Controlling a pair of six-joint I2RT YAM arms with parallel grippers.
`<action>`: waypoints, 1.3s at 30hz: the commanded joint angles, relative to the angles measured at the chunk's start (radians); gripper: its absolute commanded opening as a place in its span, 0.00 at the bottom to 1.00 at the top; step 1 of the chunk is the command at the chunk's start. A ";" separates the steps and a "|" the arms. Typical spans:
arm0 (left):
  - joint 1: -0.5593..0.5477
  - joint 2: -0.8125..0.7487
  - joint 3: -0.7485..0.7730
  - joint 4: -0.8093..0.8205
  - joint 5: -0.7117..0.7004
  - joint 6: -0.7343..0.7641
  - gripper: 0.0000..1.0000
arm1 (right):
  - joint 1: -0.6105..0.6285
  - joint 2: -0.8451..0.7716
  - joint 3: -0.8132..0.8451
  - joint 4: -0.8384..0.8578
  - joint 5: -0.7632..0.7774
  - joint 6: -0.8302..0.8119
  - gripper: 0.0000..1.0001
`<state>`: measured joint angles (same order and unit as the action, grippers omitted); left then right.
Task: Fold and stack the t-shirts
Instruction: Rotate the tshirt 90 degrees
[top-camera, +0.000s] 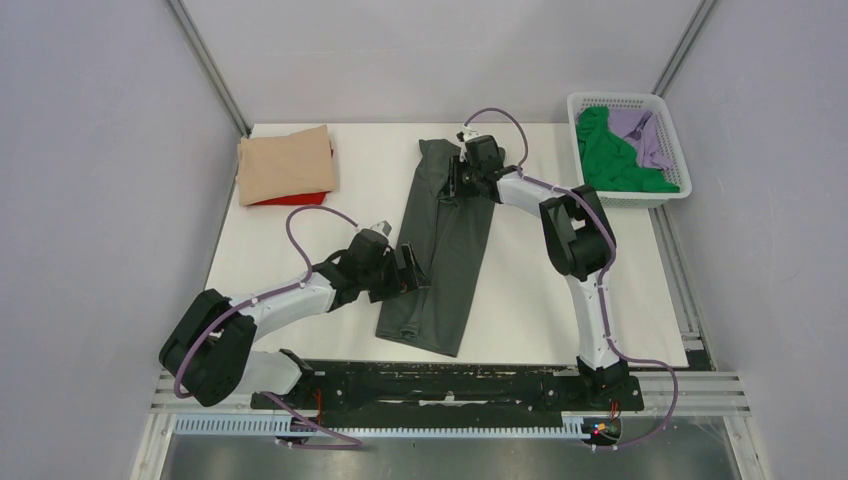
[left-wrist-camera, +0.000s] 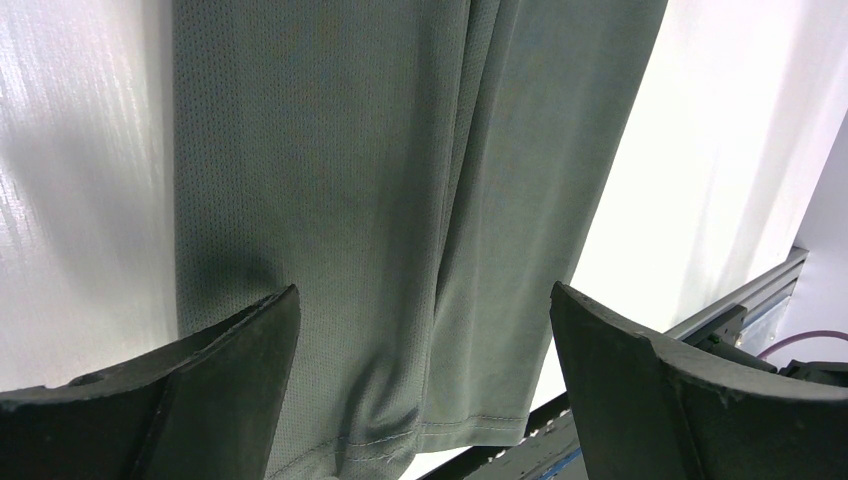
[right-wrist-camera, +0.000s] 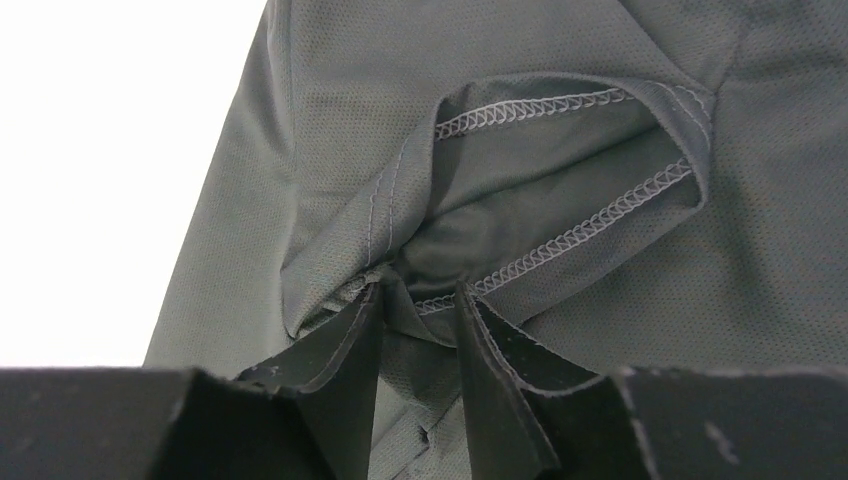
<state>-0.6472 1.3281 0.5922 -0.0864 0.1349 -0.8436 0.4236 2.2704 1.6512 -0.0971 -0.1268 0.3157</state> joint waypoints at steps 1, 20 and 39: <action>0.004 0.000 -0.008 0.031 0.008 0.013 1.00 | 0.016 0.006 0.038 0.010 -0.033 0.000 0.32; 0.006 -0.007 -0.010 0.024 0.003 0.017 1.00 | 0.029 -0.166 -0.071 0.057 0.068 -0.058 0.00; 0.007 0.005 -0.034 -0.047 0.008 0.033 1.00 | 0.017 -0.141 -0.002 -0.182 0.343 -0.218 0.22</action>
<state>-0.6453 1.3285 0.5713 -0.1219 0.1349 -0.8433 0.4522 2.1464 1.6112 -0.2546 0.0875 0.1017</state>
